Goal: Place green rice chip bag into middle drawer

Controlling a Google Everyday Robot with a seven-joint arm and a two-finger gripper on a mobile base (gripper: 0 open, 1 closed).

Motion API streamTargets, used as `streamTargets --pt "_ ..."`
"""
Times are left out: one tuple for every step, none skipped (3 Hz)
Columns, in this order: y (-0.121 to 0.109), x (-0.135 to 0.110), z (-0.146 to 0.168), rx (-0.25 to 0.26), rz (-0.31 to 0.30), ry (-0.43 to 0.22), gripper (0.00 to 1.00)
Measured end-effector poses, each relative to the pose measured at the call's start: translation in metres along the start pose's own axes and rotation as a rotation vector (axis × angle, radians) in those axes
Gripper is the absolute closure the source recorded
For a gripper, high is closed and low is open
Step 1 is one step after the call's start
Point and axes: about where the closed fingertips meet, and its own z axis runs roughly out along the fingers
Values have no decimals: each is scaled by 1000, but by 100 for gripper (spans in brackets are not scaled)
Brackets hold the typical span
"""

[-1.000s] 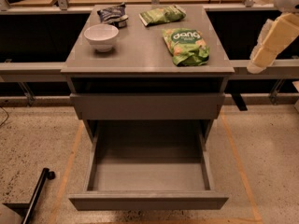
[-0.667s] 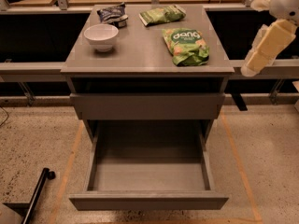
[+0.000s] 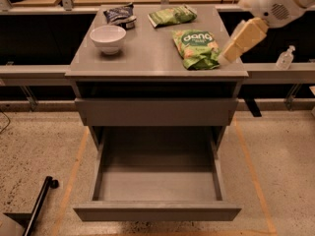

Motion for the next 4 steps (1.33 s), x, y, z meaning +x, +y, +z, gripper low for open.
streamTargets --pt "-28 -15 36 -6 48 -78 0" --pt "-53 -21 64 9 114 -93 0" --pt "-55 -21 67 9 124 -94 0" --pt "-55 -12 78 26 161 -88 0"
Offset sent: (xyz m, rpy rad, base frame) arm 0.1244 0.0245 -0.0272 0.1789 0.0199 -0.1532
